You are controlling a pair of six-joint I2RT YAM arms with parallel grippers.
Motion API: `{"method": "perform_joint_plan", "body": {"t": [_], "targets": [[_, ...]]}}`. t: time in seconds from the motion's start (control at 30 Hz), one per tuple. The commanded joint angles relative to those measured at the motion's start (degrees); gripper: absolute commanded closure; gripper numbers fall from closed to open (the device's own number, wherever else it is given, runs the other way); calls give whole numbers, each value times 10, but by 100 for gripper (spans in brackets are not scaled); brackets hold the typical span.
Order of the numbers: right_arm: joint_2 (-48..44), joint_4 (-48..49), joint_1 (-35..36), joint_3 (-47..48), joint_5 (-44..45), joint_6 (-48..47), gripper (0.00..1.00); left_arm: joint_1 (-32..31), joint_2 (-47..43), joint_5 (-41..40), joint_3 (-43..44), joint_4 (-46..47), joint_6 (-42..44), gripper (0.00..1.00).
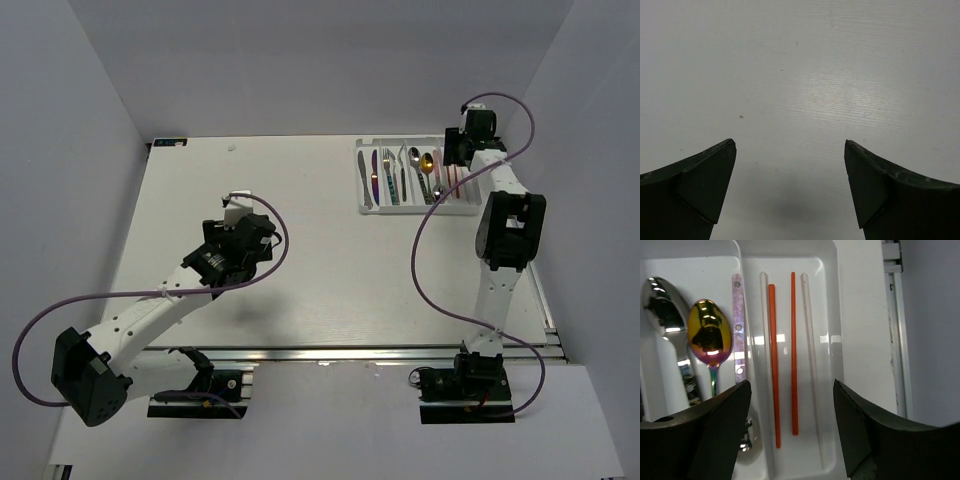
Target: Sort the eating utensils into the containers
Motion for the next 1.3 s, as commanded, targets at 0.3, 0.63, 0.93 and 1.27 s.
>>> {"method": "perform_joint_plan", "body": {"t": [0.3, 0.63, 0.93, 1.27], "targets": [[-483, -34, 6, -296, -150, 166, 11, 77, -36, -68, 100, 13, -23, 2], [-844, -73, 82, -537, -125, 155, 11, 119, -65, -91, 161, 30, 36, 2], [-924, -112, 263, -579, -8, 144, 11, 119, -195, -127, 20, 83, 84, 2], [-901, -80, 278, -624, 55, 165, 11, 133, -285, -106, -66, 125, 72, 2]]}}
